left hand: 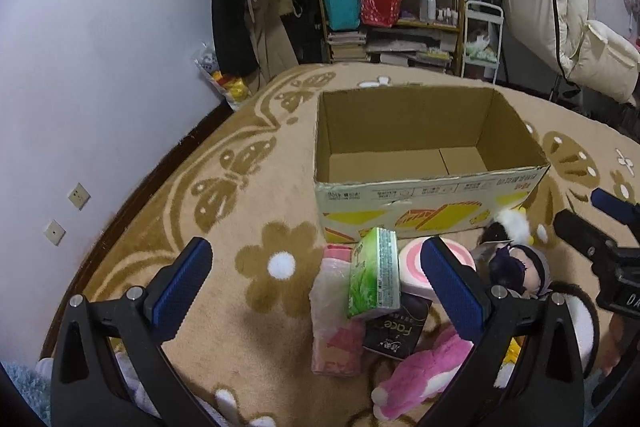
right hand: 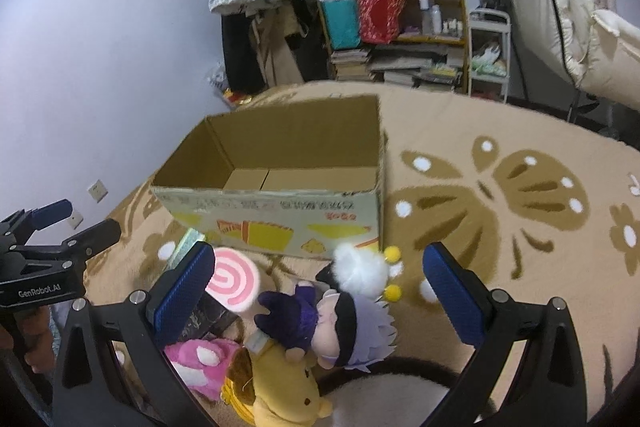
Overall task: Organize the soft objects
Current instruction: 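Move right tool to the purple-outfit doll while left tool approaches the green tissue pack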
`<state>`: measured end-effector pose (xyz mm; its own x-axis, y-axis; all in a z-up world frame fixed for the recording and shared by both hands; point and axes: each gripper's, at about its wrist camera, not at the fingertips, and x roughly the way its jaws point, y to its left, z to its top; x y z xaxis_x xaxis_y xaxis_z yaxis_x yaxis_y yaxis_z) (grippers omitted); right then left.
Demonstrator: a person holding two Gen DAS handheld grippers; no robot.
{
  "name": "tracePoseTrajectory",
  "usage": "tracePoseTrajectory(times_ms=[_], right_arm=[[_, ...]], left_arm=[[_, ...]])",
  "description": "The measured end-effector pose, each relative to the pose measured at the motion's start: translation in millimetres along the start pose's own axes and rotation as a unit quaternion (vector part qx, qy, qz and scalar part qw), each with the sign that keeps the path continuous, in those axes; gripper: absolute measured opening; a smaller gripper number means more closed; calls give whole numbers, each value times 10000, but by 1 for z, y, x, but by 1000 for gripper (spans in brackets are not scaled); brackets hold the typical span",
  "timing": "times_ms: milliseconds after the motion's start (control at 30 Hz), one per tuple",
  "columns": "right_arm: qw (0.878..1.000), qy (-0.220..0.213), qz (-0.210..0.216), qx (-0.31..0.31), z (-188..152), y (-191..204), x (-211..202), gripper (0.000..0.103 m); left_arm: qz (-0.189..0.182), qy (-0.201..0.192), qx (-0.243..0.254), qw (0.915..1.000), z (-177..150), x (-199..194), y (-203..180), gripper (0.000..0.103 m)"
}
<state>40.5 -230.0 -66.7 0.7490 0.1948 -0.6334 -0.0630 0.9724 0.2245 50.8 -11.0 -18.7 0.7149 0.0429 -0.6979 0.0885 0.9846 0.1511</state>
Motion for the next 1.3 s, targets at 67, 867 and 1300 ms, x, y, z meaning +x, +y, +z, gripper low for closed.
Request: tracePoseTrajectory(times_ms=[67, 867, 1300], right_arm=[[9999, 124, 6, -35, -2, 1, 8, 103], [9900, 1365, 335, 139, -26, -5, 82, 103], [9846, 1714, 183, 307, -31, -11, 96, 103]], left_arm=[[-34, 93, -23, 9999, 0, 6, -1, 103], [-267, 1356, -49, 9904, -13, 93, -22, 103], [-97, 1599, 31, 9871, -21, 101, -20, 103]])
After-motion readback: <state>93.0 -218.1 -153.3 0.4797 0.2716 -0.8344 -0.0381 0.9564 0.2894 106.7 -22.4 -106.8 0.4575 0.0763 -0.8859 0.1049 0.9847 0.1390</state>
